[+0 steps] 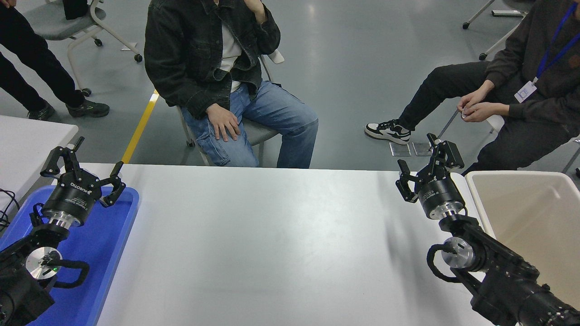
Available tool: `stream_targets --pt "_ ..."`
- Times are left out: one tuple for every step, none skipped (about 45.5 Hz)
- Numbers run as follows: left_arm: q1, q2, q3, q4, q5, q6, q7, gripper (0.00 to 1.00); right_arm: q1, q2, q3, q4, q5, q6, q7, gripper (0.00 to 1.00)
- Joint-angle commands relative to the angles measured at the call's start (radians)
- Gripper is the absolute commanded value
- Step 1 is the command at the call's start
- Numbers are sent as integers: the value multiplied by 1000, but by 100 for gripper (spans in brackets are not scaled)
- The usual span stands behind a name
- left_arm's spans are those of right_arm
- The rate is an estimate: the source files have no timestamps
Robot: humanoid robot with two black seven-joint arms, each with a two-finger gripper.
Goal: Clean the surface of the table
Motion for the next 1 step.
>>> stream_targets --pt "0 1 0 0 0 0 0 100 -1 2 -1 -11 -1 0 3 100"
